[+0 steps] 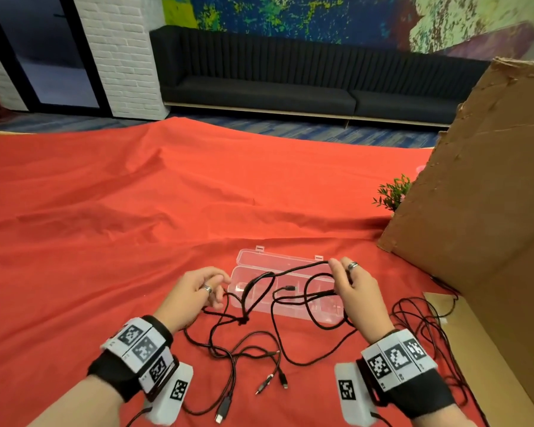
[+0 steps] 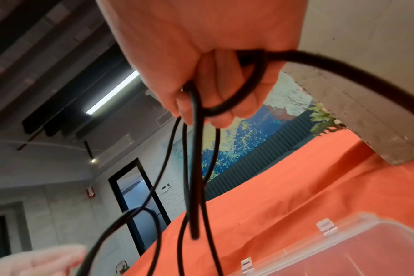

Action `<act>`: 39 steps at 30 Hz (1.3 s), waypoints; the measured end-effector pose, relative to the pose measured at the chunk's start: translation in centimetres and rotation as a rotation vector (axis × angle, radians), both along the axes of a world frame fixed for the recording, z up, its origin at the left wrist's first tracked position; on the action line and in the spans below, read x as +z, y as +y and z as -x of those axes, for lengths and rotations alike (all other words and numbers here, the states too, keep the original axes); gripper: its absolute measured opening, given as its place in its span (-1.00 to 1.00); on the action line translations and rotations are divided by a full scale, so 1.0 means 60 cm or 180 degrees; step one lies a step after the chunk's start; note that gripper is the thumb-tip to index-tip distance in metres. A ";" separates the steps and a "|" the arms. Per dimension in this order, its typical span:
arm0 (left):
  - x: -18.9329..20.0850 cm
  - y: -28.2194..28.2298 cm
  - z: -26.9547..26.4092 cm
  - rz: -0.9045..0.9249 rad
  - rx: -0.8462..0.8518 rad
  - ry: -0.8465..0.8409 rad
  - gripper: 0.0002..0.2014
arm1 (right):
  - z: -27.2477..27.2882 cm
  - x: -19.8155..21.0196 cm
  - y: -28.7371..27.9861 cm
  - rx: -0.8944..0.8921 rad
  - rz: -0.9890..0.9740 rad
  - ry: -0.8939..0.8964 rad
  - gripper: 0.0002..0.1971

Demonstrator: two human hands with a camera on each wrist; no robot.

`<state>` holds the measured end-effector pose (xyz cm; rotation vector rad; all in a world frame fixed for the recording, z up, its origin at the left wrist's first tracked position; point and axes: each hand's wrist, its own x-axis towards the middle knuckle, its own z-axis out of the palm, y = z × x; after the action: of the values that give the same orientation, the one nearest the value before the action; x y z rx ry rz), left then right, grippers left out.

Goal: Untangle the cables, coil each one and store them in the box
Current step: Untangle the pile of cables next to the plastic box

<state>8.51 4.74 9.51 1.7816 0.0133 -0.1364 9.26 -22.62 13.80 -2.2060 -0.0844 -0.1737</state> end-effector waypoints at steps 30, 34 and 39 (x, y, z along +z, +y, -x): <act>-0.036 -0.027 0.018 0.0922 0.0900 -0.0198 -0.84 | 0.013 -0.005 0.008 -0.0166 0.0808 0.0249 -0.75; -0.037 -0.026 0.017 0.0913 0.1031 -0.0094 -0.81 | 0.014 -0.010 0.002 -0.0190 0.0880 0.0260 -0.77; -0.037 -0.012 0.009 0.0062 0.0951 -0.0058 -0.75 | 0.013 0.001 -0.006 -0.0393 0.0854 0.0136 -0.67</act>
<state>8.00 4.02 7.30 1.7404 0.2627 0.0948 8.50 -22.96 13.86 -2.4832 0.0557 -0.1927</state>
